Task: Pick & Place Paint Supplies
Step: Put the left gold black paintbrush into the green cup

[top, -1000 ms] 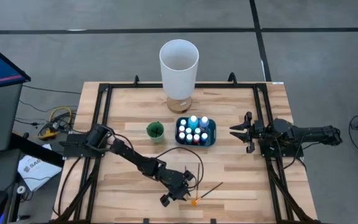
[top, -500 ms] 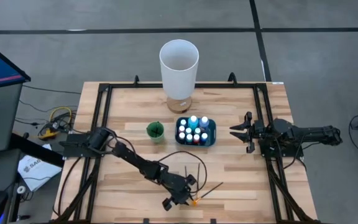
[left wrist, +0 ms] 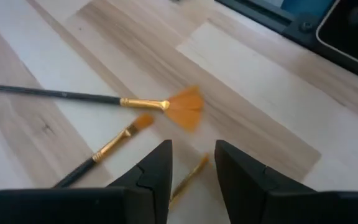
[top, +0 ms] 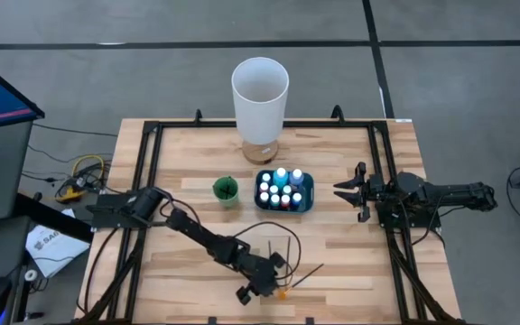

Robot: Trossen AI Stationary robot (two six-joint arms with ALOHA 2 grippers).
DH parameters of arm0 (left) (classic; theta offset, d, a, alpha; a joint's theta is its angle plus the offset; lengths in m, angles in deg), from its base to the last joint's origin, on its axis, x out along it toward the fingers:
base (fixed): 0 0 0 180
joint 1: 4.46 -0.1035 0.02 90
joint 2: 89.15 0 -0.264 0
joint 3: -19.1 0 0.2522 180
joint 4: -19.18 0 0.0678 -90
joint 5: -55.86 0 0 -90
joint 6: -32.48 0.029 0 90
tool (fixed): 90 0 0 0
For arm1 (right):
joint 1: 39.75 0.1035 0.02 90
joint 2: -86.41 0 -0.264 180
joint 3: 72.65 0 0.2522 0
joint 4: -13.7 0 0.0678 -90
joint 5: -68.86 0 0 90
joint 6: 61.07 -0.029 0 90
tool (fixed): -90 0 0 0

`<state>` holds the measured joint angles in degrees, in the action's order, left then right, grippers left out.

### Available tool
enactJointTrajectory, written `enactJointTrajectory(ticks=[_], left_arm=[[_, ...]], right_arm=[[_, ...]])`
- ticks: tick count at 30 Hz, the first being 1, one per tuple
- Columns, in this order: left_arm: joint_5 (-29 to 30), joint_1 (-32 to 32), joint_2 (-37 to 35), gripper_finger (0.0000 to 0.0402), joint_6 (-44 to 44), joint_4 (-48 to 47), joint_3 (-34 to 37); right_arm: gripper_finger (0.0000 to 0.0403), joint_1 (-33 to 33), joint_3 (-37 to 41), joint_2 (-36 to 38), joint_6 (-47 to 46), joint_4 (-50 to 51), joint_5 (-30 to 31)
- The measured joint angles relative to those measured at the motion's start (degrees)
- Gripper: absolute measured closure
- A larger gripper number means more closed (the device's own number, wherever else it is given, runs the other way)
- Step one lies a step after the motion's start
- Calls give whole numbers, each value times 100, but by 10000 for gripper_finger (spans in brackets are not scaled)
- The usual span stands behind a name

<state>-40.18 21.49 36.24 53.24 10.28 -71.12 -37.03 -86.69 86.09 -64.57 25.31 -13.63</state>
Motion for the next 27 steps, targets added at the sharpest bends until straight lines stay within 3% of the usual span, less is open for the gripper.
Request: enactJointTrajectory(ticks=[12, 27], left_arm=[[-173, 33, -37, 298, 183, -128, 30], [-245, -42, -37, 394, 158, -269, 30]], right_arm=[[305, 0, 0, 0, 0, 0, 0], [305, 0, -2, 0, 1, -1, 0]])
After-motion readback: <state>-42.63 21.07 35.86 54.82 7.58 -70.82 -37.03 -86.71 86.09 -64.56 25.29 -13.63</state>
